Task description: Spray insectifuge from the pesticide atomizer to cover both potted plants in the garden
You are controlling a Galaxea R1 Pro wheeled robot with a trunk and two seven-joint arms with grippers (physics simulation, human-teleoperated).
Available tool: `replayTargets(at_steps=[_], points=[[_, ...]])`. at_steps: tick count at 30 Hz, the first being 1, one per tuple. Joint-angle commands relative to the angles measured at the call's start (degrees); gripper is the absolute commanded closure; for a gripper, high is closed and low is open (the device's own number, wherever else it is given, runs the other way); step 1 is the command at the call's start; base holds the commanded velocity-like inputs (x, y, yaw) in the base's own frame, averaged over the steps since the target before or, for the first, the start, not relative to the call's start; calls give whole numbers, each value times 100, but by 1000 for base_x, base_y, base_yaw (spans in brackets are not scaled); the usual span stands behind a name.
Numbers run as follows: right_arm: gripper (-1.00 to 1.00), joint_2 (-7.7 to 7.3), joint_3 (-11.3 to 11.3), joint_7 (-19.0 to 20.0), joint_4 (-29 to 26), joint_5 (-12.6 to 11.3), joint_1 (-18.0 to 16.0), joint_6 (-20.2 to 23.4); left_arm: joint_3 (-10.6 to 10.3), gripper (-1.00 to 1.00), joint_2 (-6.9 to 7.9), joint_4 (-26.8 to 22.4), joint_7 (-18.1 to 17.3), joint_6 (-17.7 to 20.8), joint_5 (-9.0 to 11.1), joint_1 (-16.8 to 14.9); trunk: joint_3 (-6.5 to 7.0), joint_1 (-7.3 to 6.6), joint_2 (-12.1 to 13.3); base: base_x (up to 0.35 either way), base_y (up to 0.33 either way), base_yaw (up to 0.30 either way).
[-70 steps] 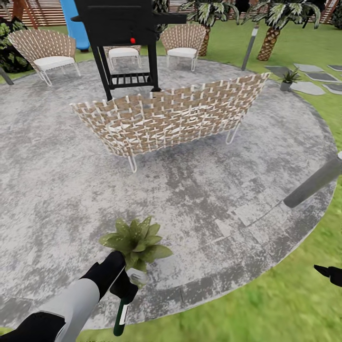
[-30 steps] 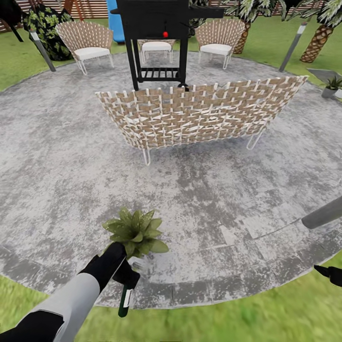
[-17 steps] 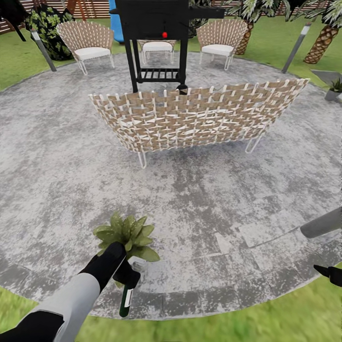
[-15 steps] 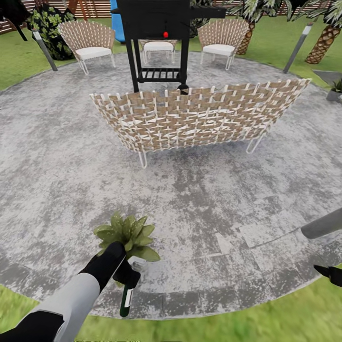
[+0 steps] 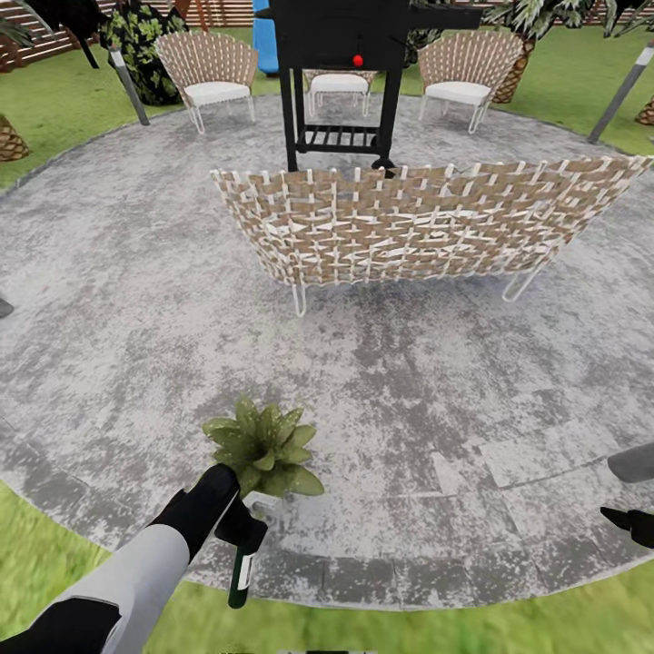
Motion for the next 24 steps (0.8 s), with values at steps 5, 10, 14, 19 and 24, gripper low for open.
replayTargets(at_steps=[5,10,14,19,24], points=[[-100,0,-13,54,-7,53,-5,10,-11,100,-11,-26,-57,10,-52,-11,-24,0,-2,30,-28,205],[-100,0,-13,54,-7,53,-5,10,-10,100,-17,-138,-62,10,-50,-12,-40,0,-2,171,-153,93],[-100,0,-13,54,-7,53,-5,9,-16,100,-15,-148,-63,10,-43,-12,-41,0,-2,34,-31,9],[-100,0,-13,54,-7,53,-5,9,-12,100,-15,-147,-63,10,-43,-11,-43,0,-2,2,-2,34],[-100,0,-12,54,-7,53,-5,10,-11,100,-15,-141,-63,10,-43,-8,-55,0,-2,0,0,202]])
